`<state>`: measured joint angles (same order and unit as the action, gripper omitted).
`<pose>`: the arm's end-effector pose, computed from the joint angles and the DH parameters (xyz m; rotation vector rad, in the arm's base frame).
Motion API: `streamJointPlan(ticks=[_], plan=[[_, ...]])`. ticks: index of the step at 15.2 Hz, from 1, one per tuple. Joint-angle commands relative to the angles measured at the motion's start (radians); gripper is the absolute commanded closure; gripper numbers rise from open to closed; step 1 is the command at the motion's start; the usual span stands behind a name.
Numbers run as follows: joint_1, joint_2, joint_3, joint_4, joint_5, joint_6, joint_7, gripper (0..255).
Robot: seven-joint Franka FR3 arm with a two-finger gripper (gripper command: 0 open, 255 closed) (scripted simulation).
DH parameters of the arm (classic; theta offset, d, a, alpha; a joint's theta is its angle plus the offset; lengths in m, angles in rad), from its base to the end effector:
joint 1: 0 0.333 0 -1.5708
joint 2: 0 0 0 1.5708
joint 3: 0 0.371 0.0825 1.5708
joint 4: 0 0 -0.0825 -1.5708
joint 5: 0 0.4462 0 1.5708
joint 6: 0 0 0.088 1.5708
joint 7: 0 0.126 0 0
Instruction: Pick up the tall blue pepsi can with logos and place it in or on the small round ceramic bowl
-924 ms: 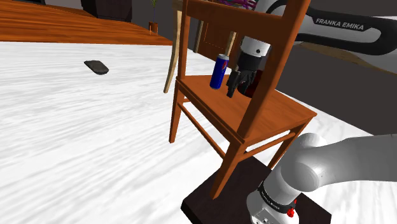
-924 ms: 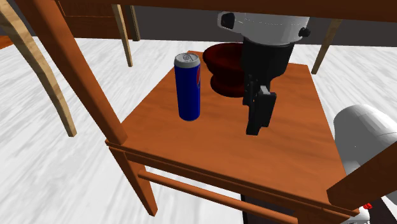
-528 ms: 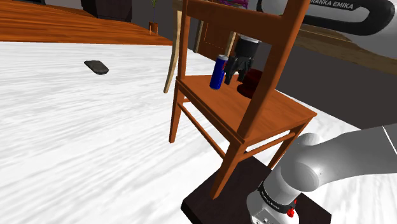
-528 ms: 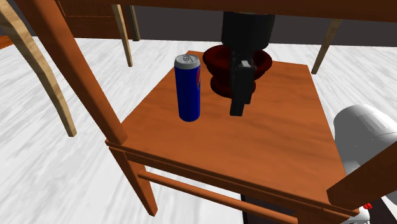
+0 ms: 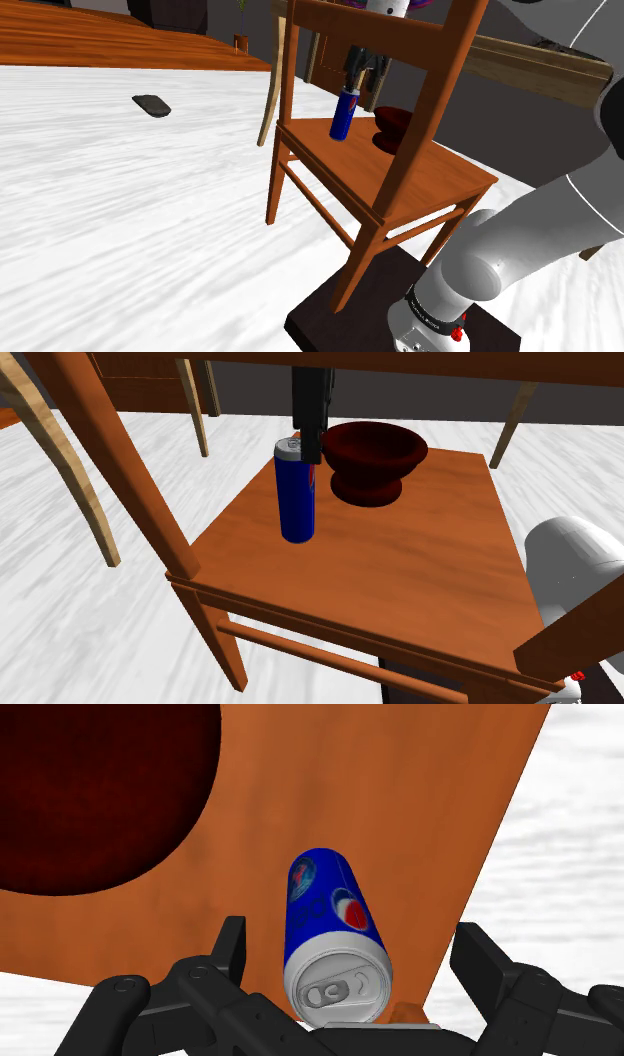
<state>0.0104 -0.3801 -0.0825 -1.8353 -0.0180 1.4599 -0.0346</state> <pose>0.4598 -0.0446 0.7152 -3.1286 0.0527 -0.0065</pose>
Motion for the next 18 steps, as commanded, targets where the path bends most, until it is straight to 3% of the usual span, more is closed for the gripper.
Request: streamJointPlan(ticks=[1,9,16,17,18], plan=[[0.000,0.061,-0.005,0.096,0.001,-0.035,-0.008,0],[-0.001,0.023,-0.004,-0.046,-0.001,0.069,-0.006,0],[-0.001,0.023,-0.004,-0.046,-0.001,0.069,-0.006,0],[-0.001,0.023,-0.004,-0.046,-0.001,0.069,-0.006,255],[-0.001,0.023,-0.004,-0.046,-0.001,0.069,-0.006,255]])
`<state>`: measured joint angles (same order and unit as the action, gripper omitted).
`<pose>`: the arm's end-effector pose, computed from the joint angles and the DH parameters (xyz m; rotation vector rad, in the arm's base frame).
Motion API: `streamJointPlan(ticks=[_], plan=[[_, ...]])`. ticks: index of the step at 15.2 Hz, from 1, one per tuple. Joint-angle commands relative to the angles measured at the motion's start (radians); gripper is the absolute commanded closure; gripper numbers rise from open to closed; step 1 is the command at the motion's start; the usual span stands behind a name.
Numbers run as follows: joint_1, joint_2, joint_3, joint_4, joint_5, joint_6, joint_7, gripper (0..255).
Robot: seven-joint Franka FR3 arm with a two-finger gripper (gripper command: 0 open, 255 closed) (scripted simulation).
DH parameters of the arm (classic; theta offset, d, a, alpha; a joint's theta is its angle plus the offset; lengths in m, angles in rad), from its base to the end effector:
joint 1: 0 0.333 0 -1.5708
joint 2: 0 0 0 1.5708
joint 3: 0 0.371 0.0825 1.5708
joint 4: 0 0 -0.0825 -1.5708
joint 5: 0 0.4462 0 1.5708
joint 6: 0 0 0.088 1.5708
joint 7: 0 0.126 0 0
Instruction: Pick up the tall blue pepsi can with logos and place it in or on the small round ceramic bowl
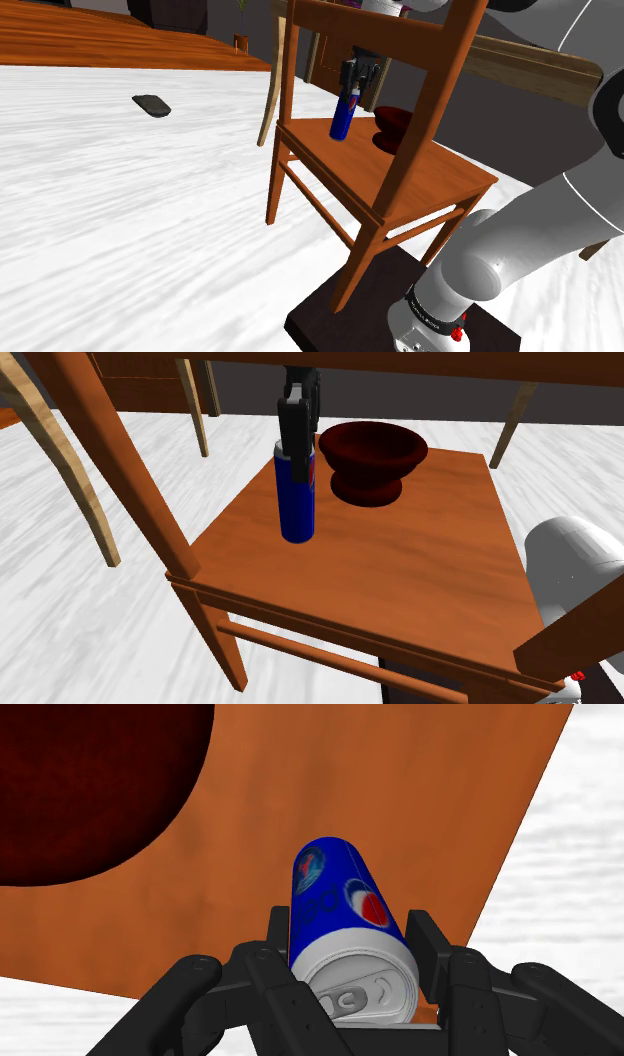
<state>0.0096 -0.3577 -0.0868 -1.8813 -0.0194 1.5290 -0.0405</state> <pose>0.4761 -0.0475 0.6865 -3.1304 0.0503 -0.0075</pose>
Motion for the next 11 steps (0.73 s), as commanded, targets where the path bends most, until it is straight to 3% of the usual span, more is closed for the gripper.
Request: streamJointPlan(ticks=[1,8,11], plan=[[0.000,0.000,0.000,0.000,0.000,0.000,0.000,255],[0.000,0.000,0.000,0.000,0.000,0.000,0.000,255],[0.001,0.014,0.000,0.054,0.001,-0.041,-0.001,255]])
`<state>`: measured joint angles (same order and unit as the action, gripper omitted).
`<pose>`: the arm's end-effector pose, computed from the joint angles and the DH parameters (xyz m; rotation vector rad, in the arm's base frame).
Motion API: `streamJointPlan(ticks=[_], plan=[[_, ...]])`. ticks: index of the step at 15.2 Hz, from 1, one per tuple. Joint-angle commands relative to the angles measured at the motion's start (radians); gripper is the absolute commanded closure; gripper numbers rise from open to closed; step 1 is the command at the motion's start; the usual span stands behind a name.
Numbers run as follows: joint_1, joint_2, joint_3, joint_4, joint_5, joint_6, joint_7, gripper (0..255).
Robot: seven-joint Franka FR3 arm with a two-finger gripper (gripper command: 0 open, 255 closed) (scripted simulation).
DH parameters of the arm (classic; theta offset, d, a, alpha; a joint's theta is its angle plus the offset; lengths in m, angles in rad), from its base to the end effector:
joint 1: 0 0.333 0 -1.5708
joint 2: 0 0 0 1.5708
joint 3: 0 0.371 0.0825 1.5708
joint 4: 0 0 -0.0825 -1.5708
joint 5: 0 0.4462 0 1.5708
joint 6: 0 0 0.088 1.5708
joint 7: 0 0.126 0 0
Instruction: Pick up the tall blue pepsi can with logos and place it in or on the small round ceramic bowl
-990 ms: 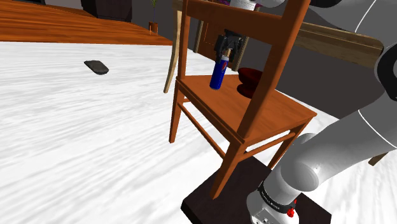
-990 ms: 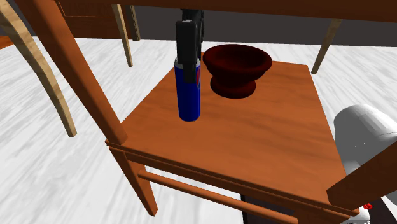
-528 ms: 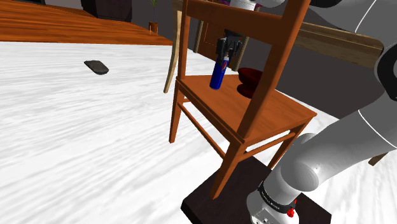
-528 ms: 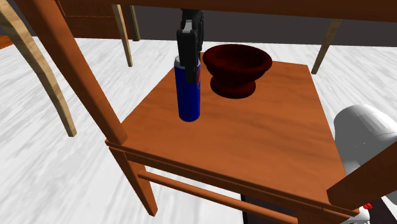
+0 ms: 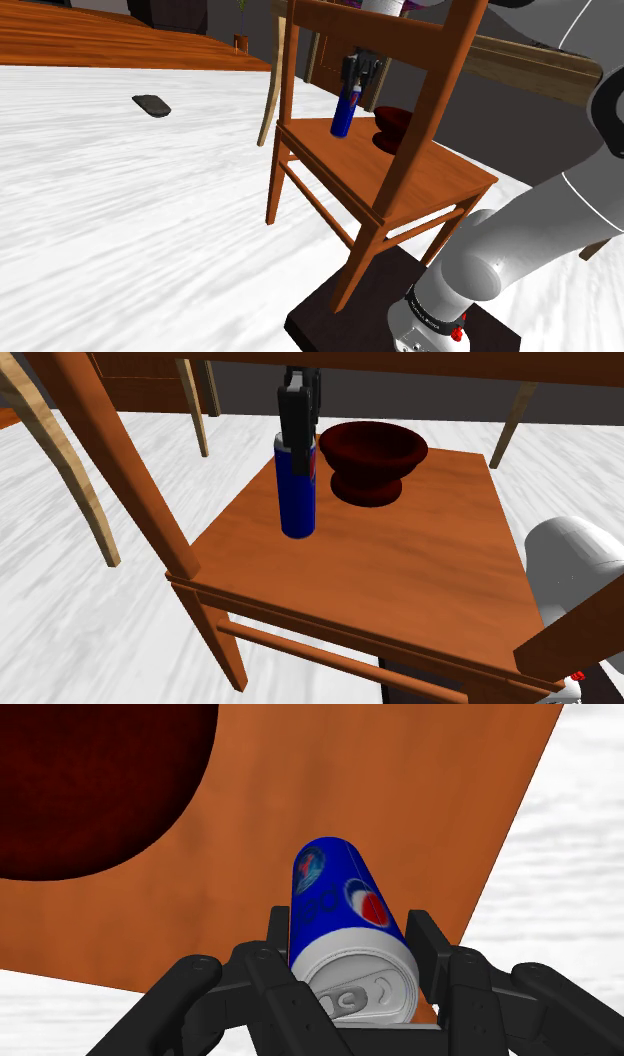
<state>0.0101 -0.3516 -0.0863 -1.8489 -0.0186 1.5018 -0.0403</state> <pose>0.4755 -0.0471 0.6984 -3.1302 0.0501 -0.0061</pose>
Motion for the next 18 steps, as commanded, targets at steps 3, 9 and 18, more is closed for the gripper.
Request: streamJointPlan(ticks=[3,9,18], plan=[[0.001,0.023,-0.001,0.079,0.002,-0.055,-0.002,255],[0.001,0.062,-0.002,0.202,0.004,-0.140,-0.003,255],[0.002,0.140,-0.005,0.418,0.010,-0.278,-0.008,255]])
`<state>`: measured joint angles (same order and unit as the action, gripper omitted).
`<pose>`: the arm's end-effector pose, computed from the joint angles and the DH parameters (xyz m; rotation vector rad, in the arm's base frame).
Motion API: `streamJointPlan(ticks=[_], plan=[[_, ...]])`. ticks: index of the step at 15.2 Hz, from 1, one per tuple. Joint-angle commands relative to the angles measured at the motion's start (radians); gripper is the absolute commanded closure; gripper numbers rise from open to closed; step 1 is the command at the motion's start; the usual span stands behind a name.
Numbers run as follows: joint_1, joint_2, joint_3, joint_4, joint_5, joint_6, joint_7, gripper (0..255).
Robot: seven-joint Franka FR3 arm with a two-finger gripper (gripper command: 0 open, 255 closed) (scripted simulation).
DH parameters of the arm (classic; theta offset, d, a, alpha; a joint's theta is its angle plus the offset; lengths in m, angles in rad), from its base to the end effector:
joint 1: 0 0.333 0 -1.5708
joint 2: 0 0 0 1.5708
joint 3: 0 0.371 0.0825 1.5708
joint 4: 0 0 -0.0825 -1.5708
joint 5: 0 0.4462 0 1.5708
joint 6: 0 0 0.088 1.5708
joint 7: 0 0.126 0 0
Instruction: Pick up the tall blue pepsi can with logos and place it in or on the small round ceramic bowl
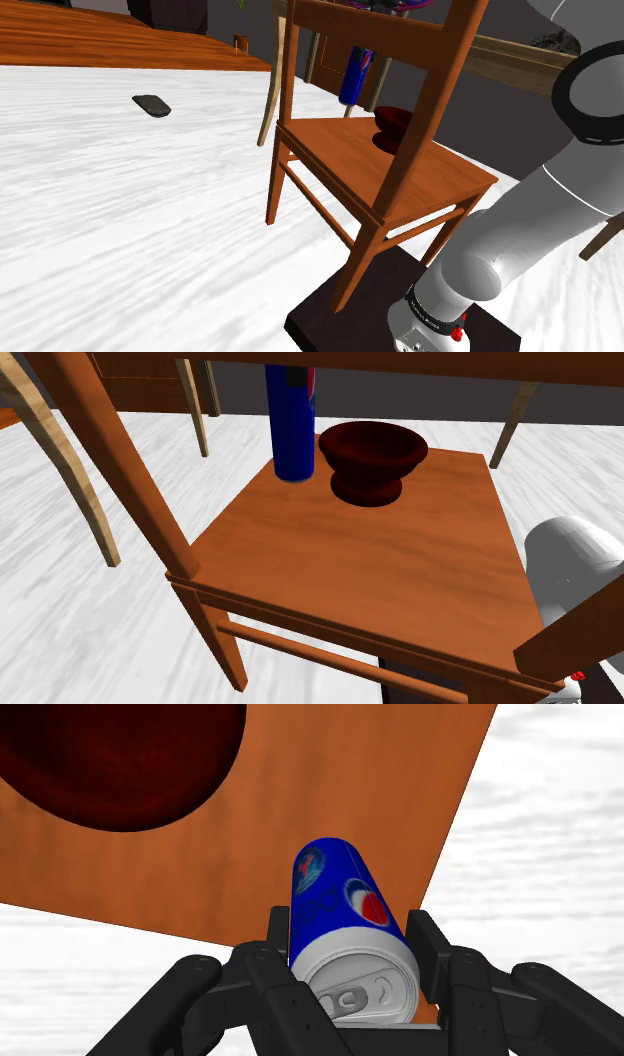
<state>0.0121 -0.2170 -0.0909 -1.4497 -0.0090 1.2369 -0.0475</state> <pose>0.4810 -0.0477 0.8127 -3.1304 0.0504 -0.0062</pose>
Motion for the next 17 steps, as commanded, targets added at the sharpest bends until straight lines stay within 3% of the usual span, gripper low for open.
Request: streamJointPlan(ticks=[1,11,17], plan=[[0.000,0.017,-0.001,0.046,0.001,-0.029,-0.001,255],[-0.004,0.163,-0.011,0.384,0.016,-0.222,-0.012,255],[-0.056,0.120,-0.076,0.402,0.003,-0.283,-0.134,255]])
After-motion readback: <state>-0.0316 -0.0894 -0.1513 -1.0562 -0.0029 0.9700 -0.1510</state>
